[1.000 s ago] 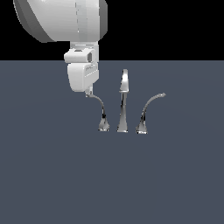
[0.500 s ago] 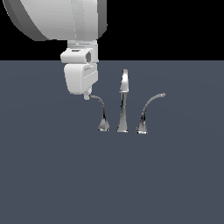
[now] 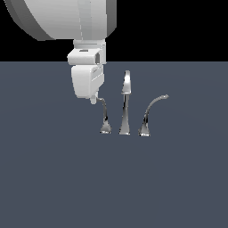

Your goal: Turn on the faucet by rotating a designated handle.

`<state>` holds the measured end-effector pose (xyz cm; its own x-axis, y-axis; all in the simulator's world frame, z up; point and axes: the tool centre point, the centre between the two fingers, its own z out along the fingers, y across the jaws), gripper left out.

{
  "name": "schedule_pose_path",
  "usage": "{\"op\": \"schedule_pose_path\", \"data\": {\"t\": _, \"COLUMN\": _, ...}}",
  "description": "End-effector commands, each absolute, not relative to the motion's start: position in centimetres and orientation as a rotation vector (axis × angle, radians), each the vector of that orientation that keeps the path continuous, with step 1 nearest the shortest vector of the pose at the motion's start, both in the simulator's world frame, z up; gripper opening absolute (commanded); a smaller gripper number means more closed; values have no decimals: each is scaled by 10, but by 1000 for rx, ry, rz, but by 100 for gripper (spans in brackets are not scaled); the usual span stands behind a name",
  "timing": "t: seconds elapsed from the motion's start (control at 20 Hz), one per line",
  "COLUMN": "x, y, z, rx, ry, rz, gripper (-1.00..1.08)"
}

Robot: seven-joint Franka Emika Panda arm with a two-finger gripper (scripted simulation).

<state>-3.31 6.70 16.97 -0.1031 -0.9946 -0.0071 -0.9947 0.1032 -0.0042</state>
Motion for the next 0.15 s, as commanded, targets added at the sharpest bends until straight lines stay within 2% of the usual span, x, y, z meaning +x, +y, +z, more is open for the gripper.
{"op": "schedule_pose_path", "data": {"t": 0.0, "x": -40, "y": 47, "z": 171, "rx": -2079, "ry": 2354, "rz": 0, "gripper": -100}}
{"op": "schedule_pose_path", "data": {"t": 0.1, "x": -42, "y": 43, "z": 170, "rx": -2079, "ry": 2355, "rz": 0, "gripper": -100}}
